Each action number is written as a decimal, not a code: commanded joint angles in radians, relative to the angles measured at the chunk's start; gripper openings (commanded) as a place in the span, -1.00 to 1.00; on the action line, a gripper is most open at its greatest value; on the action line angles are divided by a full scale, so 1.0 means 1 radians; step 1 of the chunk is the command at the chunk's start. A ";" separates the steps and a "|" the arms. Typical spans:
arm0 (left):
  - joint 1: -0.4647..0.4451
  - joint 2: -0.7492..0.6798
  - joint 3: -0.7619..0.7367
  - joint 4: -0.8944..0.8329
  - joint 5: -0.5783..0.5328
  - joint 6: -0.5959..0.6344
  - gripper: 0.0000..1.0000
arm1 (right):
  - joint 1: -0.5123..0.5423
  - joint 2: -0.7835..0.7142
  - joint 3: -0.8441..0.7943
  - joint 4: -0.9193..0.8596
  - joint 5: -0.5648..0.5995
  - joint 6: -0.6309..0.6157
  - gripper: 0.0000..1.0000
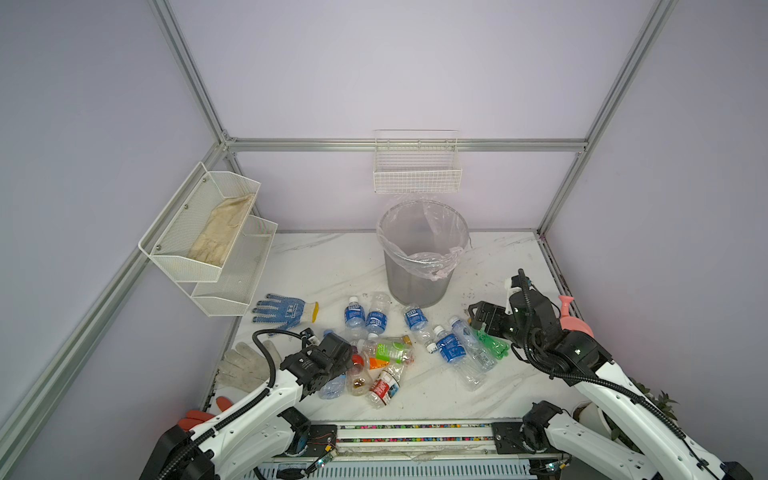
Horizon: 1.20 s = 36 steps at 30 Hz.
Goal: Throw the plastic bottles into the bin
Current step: 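Lower the left gripper onto the large clear bottle with light-blue cap, then close the left gripper around the large clear bottle with light-blue cap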
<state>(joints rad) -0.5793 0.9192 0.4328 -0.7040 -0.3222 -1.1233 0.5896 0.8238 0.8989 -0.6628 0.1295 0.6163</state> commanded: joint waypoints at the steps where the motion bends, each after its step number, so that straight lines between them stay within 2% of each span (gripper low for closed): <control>1: 0.016 -0.002 -0.040 0.047 0.013 0.021 0.99 | -0.002 -0.003 -0.009 0.011 0.003 0.004 0.95; 9: 0.047 -0.043 -0.077 0.062 0.033 0.043 0.75 | -0.002 -0.015 -0.026 0.008 0.001 0.006 0.95; 15: 0.068 -0.063 -0.145 0.132 0.090 0.033 0.58 | -0.002 -0.029 -0.029 0.002 0.006 0.017 0.95; 24: 0.072 -0.080 -0.127 0.109 0.077 0.043 0.21 | -0.002 -0.027 -0.029 0.004 0.003 0.025 0.95; 36: 0.073 -0.089 -0.119 0.100 0.079 0.050 -0.13 | -0.002 -0.031 -0.030 0.003 0.006 0.028 0.95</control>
<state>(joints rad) -0.5106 0.8181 0.3454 -0.5316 -0.2916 -1.0786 0.5896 0.8040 0.8787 -0.6621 0.1299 0.6243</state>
